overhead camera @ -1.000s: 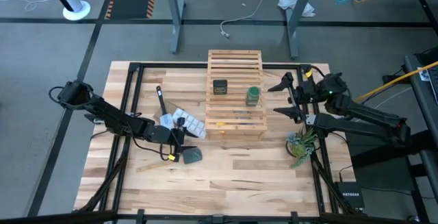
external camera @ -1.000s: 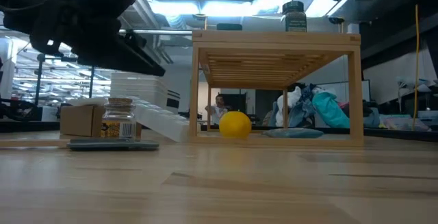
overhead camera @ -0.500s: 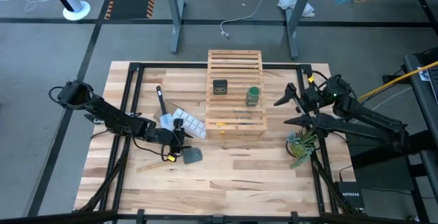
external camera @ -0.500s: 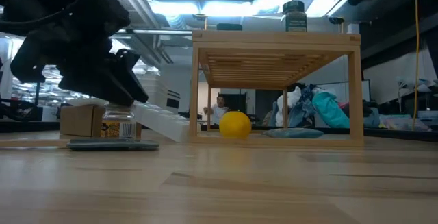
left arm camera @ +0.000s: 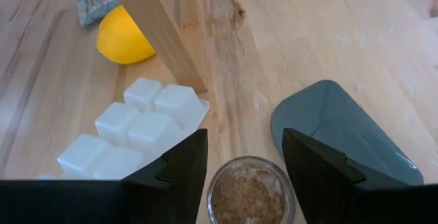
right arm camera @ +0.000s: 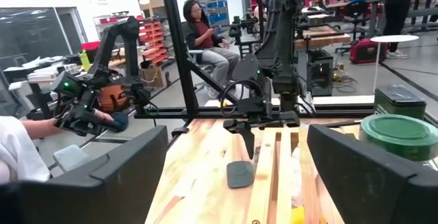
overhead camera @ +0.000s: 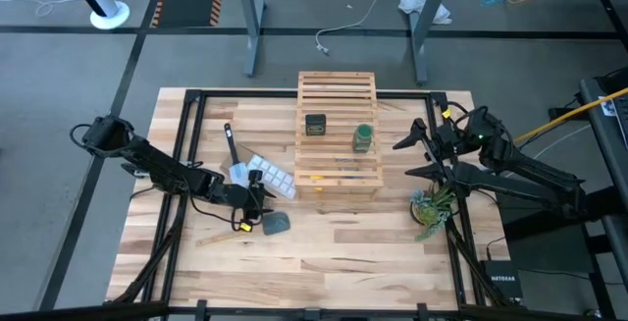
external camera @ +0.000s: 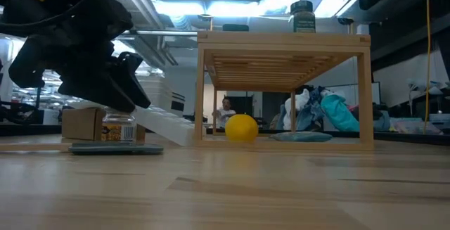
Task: Shelf spices
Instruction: Put the brown seasoning bottle on the shelf
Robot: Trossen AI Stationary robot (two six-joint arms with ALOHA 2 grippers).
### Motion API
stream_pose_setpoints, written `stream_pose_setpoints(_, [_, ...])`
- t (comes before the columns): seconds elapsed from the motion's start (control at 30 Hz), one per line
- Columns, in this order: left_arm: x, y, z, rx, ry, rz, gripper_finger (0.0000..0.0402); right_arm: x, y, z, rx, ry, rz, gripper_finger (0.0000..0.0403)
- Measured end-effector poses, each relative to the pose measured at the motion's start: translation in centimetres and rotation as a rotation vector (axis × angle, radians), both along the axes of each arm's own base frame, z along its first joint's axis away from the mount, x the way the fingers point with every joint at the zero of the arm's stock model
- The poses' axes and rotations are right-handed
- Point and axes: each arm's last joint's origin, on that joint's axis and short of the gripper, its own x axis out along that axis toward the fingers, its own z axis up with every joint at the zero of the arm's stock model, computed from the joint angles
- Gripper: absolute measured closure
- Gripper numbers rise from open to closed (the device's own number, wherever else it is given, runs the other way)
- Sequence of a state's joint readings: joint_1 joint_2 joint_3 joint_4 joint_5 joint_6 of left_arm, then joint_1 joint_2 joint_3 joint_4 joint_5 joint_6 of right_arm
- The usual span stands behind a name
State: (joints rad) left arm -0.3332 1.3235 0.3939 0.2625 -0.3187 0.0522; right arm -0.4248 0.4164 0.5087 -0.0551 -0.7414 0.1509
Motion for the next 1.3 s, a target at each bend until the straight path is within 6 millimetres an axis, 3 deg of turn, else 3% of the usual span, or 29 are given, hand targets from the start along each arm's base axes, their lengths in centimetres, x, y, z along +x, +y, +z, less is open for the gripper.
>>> stream_pose_setpoints(0.23, [0.1,0.0,0.1,0.001,-0.011,-0.004,0.0219,0.0,0.0,0.0,0.000,0.000,0.000,0.0045])
stream_pose_setpoints(0.57, [0.9,0.3,1.3,-0.208,-0.145,0.145,0.0219,0.0,0.0,0.0,0.023,0.009,0.011,0.0045])
stream_pose_setpoints(0.73, [0.8,0.4,2.1,-0.218,-0.047,0.194,0.0219,0.0,0.2,0.0,0.032,0.013,0.030,0.0045])
stream_pose_setpoints(1.1, [-1.1,-0.5,6.4,-0.346,0.117,0.266,0.0219,0.6,2.5,-0.1,0.010,0.010,0.093,0.0045])
stream_pose_setpoints(1.3, [-2.8,-1.3,6.0,-0.410,0.226,0.350,0.0219,0.6,3.8,-0.6,-0.012,0.048,0.111,0.0045])
